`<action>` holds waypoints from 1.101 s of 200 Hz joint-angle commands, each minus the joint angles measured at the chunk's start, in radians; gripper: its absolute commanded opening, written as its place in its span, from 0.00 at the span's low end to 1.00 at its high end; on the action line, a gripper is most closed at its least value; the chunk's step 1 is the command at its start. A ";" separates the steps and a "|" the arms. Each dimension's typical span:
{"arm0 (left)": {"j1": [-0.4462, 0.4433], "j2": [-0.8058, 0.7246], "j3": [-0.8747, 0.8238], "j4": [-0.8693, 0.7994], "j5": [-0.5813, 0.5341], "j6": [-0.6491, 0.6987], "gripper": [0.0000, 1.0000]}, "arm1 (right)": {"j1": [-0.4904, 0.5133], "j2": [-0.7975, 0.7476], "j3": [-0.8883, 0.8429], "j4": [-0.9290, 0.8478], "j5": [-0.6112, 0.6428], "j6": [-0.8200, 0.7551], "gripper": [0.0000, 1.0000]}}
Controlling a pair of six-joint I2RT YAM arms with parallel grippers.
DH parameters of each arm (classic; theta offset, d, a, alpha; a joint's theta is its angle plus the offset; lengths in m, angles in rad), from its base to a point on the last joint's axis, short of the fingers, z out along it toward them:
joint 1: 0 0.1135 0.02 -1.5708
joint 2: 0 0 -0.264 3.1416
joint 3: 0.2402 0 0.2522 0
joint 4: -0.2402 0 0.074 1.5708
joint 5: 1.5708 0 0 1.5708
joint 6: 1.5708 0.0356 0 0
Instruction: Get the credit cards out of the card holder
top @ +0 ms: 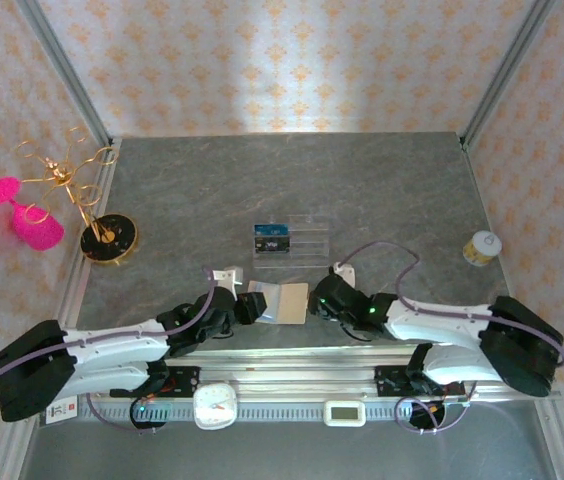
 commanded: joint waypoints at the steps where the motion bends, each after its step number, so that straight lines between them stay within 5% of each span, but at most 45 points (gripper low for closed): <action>1: 0.003 0.018 0.012 0.095 0.017 0.001 0.34 | -0.002 -0.088 0.008 -0.082 0.073 -0.006 0.51; 37: 0.005 0.014 0.033 0.062 0.001 0.018 0.36 | 0.002 -0.222 0.036 -0.122 0.040 -0.065 0.55; 56: 0.007 -0.041 0.040 -0.010 -0.041 0.026 0.51 | 0.040 -0.225 0.094 -0.098 -0.014 -0.148 0.68; 101: 0.014 -0.320 0.072 -0.283 -0.216 0.059 0.89 | 0.126 0.089 0.286 -0.008 -0.030 -0.158 0.71; 126: 0.016 -0.468 0.089 -0.395 -0.273 0.069 0.99 | 0.135 0.247 0.363 0.032 -0.014 -0.120 0.79; 170: 0.018 -0.631 0.080 -0.502 -0.348 0.066 0.99 | 0.146 0.450 0.494 -0.024 0.037 -0.076 0.81; 180: 0.019 -0.659 0.068 -0.500 -0.350 0.066 0.99 | 0.150 0.481 0.520 -0.036 0.044 -0.073 0.91; 220: 0.018 -0.691 0.046 -0.499 -0.334 0.069 0.99 | 0.154 0.573 0.575 -0.113 0.070 -0.050 0.91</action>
